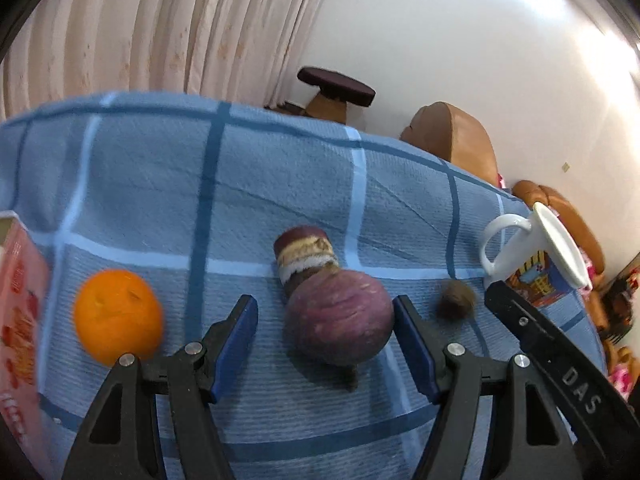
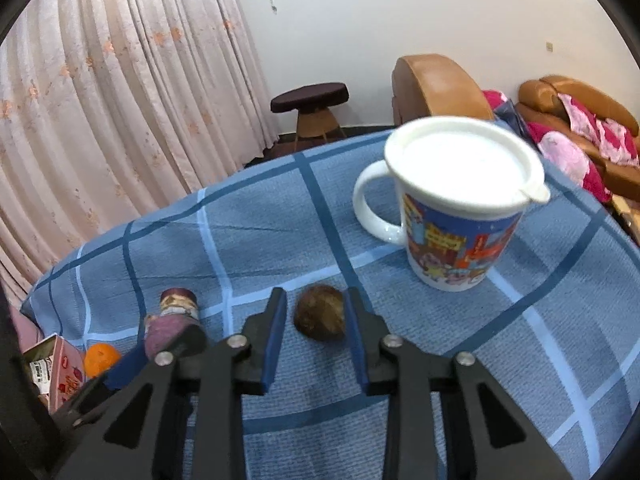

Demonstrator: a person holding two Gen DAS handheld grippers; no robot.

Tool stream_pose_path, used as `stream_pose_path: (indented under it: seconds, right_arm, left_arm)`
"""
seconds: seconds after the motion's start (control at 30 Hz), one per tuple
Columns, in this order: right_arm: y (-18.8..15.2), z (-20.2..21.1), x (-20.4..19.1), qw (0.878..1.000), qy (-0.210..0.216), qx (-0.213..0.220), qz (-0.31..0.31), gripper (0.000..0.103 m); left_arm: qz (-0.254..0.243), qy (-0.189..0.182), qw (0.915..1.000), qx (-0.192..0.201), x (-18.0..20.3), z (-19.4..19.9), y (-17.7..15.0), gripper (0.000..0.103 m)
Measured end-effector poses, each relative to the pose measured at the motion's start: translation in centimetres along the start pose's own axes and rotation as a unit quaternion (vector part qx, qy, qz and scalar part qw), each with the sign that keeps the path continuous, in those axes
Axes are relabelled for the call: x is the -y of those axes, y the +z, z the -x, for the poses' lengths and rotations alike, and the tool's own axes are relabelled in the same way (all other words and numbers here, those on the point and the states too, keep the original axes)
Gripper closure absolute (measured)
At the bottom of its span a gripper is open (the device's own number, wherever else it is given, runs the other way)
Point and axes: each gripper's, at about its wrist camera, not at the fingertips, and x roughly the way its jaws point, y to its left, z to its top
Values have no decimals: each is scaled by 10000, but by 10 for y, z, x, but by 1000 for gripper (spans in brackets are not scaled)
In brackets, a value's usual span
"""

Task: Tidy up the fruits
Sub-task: 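Grasp the purple beet with the left gripper while the right lifts the brown fruit, then carry the purple beet and the brown fruit toward the tin tray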

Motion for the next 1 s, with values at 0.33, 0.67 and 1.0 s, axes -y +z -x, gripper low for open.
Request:
stream_pose_path:
  seconds: [0.33,0.67,1.0]
  right_arm:
    - [8,0,8,9996,265,-32,-91,72]
    - [3,-12,-7,9982,562,-27,217,45]
    - [3,-69,-41,9931,540,-830,635,45]
  left_arm:
    - [-101,-207,9997,49,4,6,-4,48]
    - [-461,170,9963,707,1,55,-16,48]
    - [-613,696,9897,1093,-24,98,-35,48]
